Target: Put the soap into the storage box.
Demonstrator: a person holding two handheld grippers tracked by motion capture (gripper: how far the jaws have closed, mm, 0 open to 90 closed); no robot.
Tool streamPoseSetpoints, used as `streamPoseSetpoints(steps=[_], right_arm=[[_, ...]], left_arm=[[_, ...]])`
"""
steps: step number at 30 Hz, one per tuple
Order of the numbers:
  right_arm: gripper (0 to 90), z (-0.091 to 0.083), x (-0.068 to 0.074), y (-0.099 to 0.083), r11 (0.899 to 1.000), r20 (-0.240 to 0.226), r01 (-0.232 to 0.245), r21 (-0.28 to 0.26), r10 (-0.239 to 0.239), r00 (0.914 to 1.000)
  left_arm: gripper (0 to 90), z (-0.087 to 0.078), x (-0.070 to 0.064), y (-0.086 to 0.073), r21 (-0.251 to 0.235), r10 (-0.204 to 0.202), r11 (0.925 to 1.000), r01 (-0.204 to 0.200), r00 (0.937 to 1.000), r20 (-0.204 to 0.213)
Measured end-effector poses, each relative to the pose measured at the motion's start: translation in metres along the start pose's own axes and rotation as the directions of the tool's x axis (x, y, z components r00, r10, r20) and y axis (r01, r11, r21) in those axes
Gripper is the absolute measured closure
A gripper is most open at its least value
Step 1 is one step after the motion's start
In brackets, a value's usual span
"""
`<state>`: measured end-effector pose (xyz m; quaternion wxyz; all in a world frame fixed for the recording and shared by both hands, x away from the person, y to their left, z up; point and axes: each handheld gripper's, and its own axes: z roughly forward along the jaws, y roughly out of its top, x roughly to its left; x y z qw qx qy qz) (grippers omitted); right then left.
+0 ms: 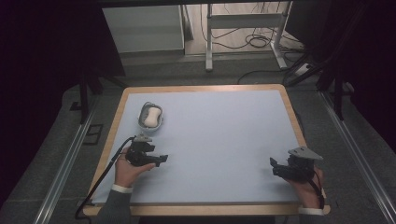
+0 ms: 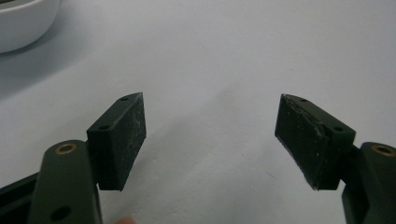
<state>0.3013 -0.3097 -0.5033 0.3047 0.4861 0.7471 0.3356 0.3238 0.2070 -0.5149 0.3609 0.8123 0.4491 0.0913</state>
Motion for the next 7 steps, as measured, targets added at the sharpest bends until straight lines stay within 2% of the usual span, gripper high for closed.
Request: streamPoseSetpoints(steps=[7], right_arm=[[9.1, -0.0005, 0.0022, 0.0003, 1.000, -0.002, 0.002, -0.003, -0.002, 1.0000]], left_arm=[[24.5, -0.0016, -0.0002, 0.0013, -0.013, -0.002, 0.9999, 0.003, 1.0000, 0.005]])
